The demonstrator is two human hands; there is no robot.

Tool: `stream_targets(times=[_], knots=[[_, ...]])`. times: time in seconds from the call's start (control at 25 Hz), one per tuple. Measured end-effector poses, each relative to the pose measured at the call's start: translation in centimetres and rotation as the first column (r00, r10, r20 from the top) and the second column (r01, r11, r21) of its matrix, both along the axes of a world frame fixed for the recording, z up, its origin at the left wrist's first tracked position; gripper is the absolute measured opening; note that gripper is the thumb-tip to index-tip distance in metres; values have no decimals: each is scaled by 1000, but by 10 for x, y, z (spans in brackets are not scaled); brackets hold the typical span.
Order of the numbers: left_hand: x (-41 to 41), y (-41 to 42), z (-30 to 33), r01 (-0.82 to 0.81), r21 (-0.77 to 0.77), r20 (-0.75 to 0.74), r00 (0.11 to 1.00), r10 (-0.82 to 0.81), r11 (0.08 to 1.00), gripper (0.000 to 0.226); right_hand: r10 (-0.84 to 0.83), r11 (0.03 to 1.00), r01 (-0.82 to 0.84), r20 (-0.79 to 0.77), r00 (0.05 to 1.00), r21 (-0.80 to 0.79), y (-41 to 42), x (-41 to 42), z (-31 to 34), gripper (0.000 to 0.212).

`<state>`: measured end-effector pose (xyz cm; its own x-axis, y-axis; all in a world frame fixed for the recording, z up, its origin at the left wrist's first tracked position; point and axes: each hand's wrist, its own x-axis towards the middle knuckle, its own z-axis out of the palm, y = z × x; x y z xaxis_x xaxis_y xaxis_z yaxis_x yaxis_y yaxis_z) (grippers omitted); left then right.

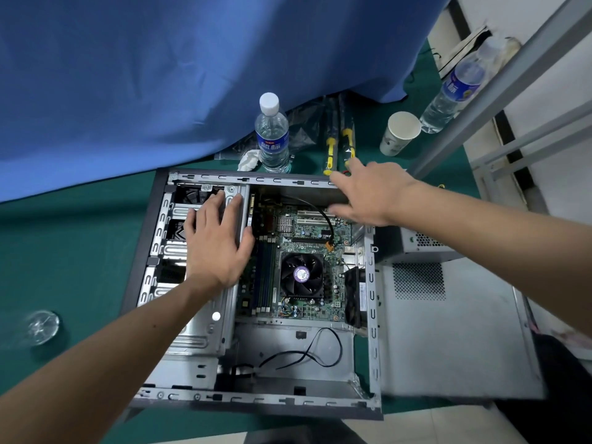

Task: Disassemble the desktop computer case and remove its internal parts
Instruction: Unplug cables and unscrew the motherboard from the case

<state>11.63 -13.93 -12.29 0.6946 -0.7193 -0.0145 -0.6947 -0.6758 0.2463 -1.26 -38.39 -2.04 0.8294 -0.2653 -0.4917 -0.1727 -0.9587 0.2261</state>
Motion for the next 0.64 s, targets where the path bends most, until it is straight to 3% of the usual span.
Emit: stream_targets(times=[0.08, 0.2, 0.36, 0.52, 0.64], knots=[[0, 0, 0, -2, -1, -2, 1000, 2, 1000, 61, -7, 994, 16, 82, 997, -108, 2, 1, -2, 53], [0, 0, 0, -3, 5, -3, 1000, 3, 1000, 61, 78, 997, -76, 126, 989, -27, -5, 1, -6, 29], [0, 0, 1, -4, 5, -3, 1000, 4, 1000, 60, 180, 982, -183, 61, 982, 51, -9, -2, -5, 48], [1, -1, 1, -5, 4, -8, 1000, 5, 1000, 61, 30, 992, -9, 169, 985, -124, -2, -2, -6, 46], [0, 0, 1, -4, -6, -11, 1000, 4, 1000, 60, 45, 999, -38, 209, 977, -37, -4, -1, -8, 24]])
